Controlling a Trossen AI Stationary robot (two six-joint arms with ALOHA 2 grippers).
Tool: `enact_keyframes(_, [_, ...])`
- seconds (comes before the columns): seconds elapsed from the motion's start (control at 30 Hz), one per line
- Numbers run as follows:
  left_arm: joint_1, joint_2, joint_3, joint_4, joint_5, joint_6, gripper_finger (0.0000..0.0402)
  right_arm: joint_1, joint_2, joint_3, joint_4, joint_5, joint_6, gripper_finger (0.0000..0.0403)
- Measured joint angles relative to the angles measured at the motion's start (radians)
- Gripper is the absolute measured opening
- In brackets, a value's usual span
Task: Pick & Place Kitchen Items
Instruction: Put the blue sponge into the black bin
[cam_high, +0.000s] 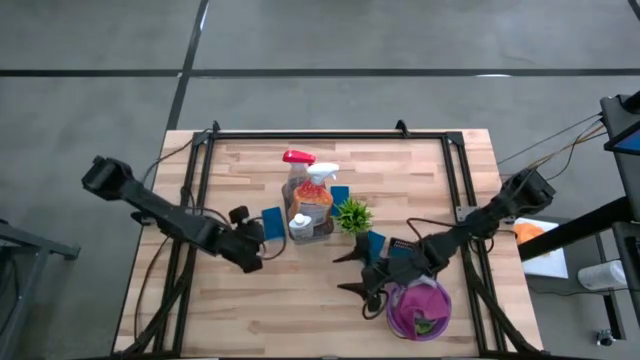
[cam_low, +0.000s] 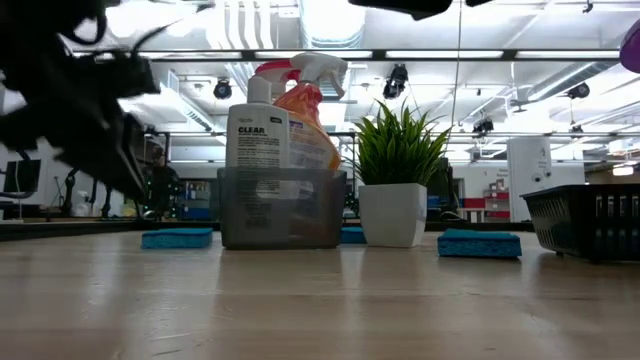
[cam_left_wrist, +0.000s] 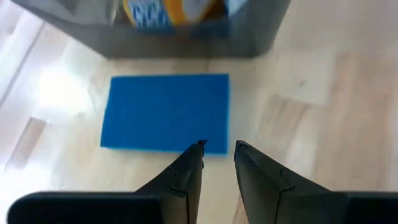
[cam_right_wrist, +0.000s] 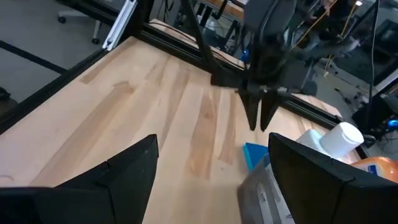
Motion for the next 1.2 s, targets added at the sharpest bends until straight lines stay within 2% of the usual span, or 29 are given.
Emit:
enact_keyframes(0.2, [0.043,0.157,0.007,0.025,-0.010,-0.001,0.0098,0.026,0.000,0.000,-0.002,0.036,-0.022,0.0299])
enact_keyframes(0.4, [0.053,0.264,0.090,0.027,-0.010,0.038,0.0107,0.035,0.000,0.000,-0.003,0.038,-0.021,0.0299])
enact_keyframes(0.5, [0.053,0.296,0.144,0.000,-0.010,0.057,0.0141,0.038,0.000,0.000,-0.003,0.038,-0.021,0.0299])
enact_keyframes(0.63, [0.053,0.315,0.189,-0.040,-0.010,0.057,0.0209,0.043,0.000,-0.001,-0.003,0.038,-0.012,0.0299])
enact_keyframes(0.77, [0.053,0.315,0.192,-0.067,0.006,0.098,0.0274,0.051,0.000,-0.001,-0.003,0.038,-0.006,0.0299])
enact_keyframes(0.9, [0.054,0.315,0.164,-0.069,0.008,0.114,0.0313,0.058,0.000,-0.001,-0.003,0.038,-0.006,0.0299])
enact_keyframes(1.07, [0.066,0.315,0.137,-0.058,-0.014,0.118,0.0319,0.064,0.000,-0.001,-0.004,0.038,0.005,0.0299])
enact_keyframes(1.2, [0.069,0.312,0.135,-0.041,0.072,0.196,0.0301,0.069,0.000,-0.001,-0.003,0.038,0.020,0.0299])
